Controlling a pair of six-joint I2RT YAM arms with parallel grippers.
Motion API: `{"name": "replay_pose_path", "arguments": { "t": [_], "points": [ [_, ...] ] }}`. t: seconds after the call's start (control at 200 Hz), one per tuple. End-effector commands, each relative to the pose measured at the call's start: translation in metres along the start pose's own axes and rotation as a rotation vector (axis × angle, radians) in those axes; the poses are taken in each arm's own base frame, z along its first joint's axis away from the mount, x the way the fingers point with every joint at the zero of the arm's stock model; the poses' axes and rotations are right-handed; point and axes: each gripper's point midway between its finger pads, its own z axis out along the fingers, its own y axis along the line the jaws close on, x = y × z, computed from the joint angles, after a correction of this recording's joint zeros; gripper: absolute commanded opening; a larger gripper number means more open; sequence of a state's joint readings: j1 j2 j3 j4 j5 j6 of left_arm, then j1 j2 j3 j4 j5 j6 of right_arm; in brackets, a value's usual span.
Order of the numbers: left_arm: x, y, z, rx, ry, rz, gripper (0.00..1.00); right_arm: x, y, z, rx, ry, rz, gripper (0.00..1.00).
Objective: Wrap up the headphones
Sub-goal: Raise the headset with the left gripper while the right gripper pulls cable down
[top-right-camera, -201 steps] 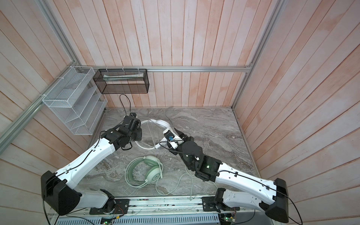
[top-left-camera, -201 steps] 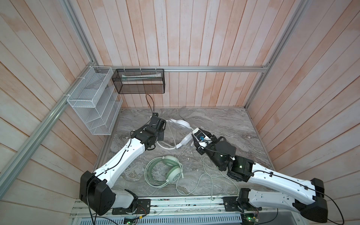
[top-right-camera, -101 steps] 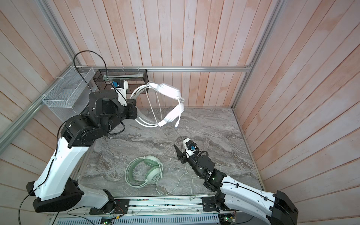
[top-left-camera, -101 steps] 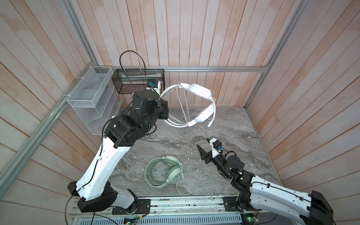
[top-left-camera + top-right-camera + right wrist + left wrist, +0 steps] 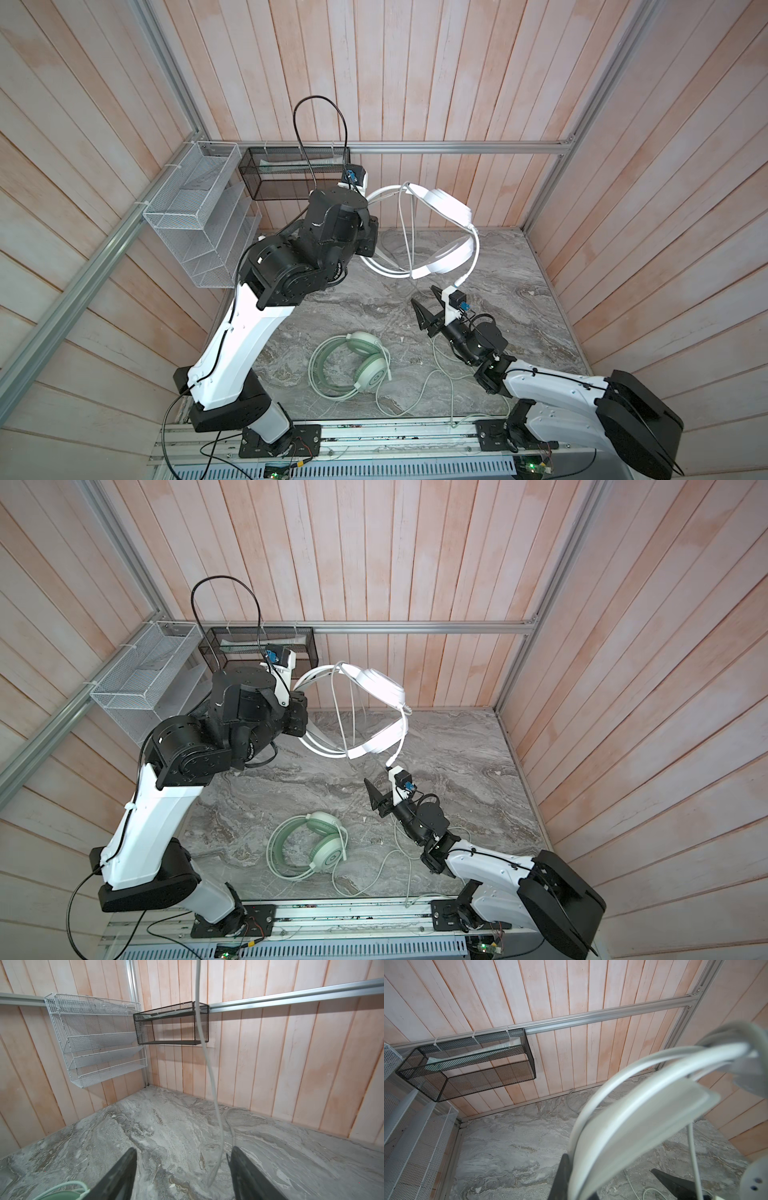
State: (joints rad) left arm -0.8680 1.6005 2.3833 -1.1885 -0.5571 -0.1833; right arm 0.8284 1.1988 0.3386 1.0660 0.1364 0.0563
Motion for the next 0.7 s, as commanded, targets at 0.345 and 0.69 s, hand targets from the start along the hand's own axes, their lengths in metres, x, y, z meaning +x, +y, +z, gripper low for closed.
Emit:
{"name": "replay_pose_path", "arguments": {
  "t": [0.345, 0.69],
  "points": [
    [-0.038, 0.005, -0.037, 0.059, -0.144, -0.119, 0.00, 0.034, -0.017, 0.055, -0.018, 0.032, 0.027, 0.70],
    [-0.038, 0.006, -0.035, 0.046, -0.145, -0.116, 0.00, 0.076, -0.030, 0.094, 0.040, 0.103, 0.003, 0.61]
  ]
}}
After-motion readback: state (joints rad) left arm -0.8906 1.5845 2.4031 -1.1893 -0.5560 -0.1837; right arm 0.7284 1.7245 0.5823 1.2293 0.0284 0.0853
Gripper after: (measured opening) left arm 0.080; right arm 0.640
